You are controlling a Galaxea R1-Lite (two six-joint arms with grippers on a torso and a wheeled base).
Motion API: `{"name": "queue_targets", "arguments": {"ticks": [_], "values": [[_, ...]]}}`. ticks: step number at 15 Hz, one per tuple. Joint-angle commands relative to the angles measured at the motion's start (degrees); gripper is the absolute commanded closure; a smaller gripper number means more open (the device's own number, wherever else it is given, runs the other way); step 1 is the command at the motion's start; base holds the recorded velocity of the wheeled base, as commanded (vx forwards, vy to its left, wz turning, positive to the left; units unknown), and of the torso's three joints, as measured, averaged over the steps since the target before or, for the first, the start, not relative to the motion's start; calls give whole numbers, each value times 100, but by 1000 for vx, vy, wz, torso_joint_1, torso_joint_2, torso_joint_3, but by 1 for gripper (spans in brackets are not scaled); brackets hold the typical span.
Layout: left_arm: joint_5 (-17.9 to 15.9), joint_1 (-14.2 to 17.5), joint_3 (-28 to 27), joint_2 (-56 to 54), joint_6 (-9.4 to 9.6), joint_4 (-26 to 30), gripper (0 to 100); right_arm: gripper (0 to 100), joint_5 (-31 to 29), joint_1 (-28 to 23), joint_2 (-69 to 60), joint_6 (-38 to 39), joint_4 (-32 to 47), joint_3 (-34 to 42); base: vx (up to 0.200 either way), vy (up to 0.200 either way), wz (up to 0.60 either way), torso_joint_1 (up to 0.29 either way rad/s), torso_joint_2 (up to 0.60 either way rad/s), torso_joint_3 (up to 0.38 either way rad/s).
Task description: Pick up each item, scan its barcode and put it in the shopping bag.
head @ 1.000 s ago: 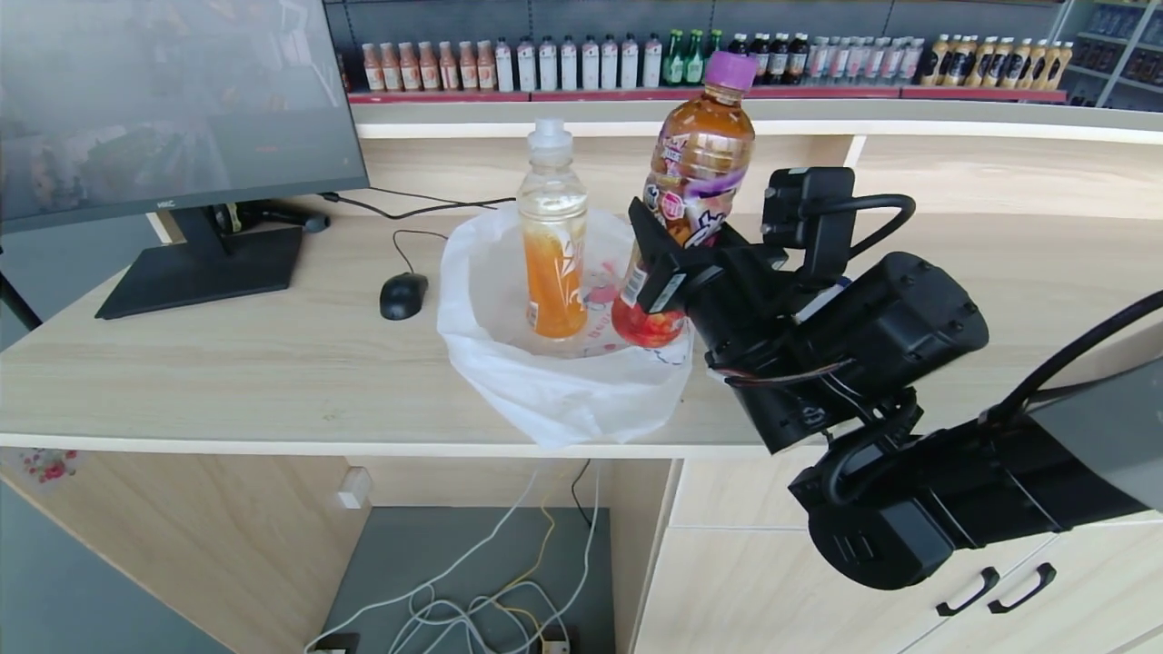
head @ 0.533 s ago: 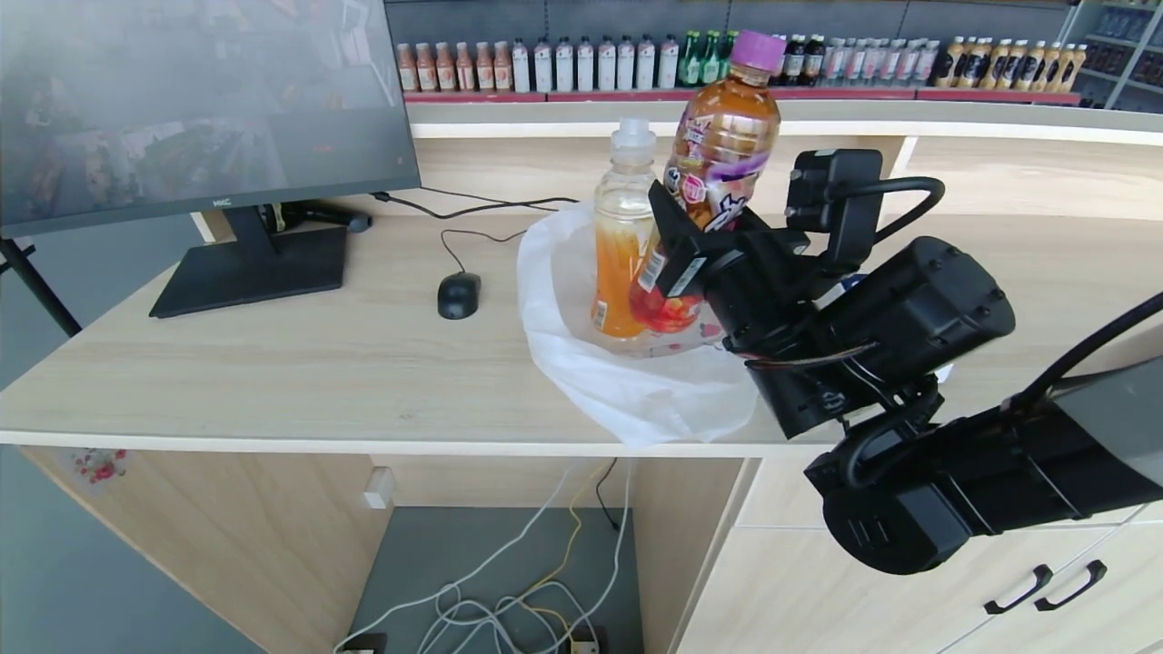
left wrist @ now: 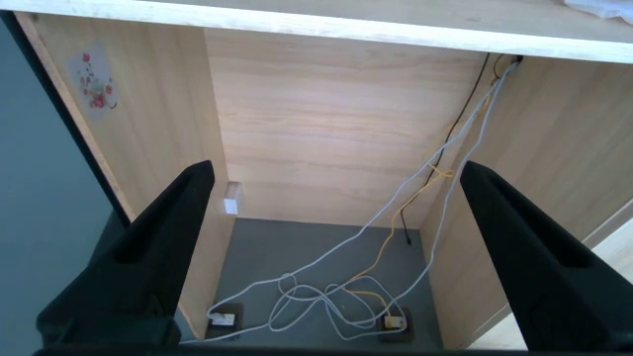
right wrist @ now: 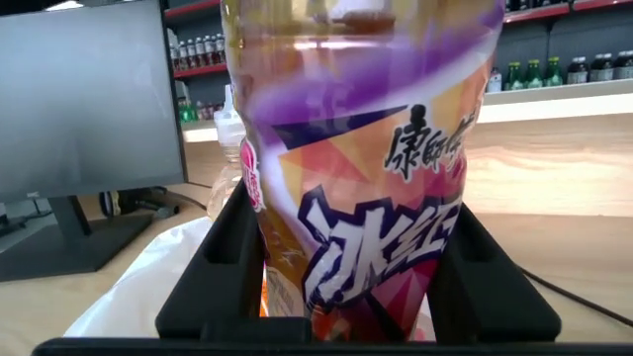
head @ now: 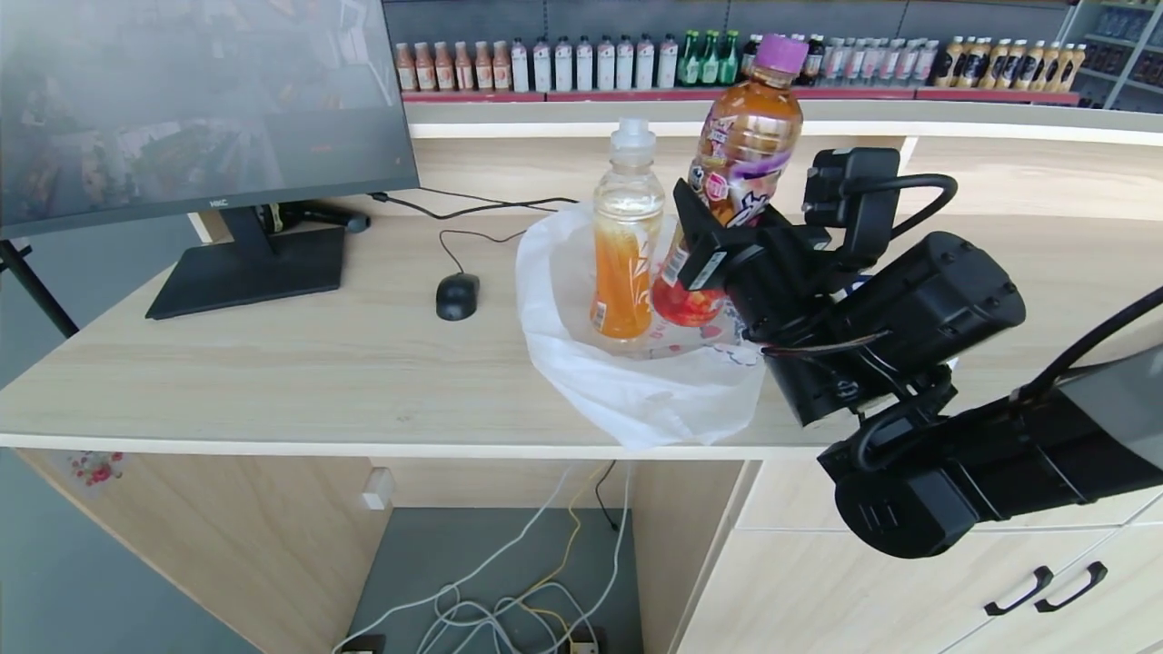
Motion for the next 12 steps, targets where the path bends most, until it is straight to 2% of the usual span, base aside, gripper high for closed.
{"name": "queue_targets", "arguments": {"ticks": [1, 10, 12], "values": [[1, 0, -1, -2, -9, 0, 0, 100, 6, -144, 147, -13, -12, -7, 0, 0, 0, 0, 0, 0], [1, 0, 7, -2, -9, 0, 0, 100, 6, -390, 719, -197, -12, -305, 0, 0, 0, 0, 0, 0], [1, 0, -1, -2, -9, 0, 0, 100, 313, -504, 763, -681, -12, -376, 0, 0, 0, 0, 0, 0]]}}
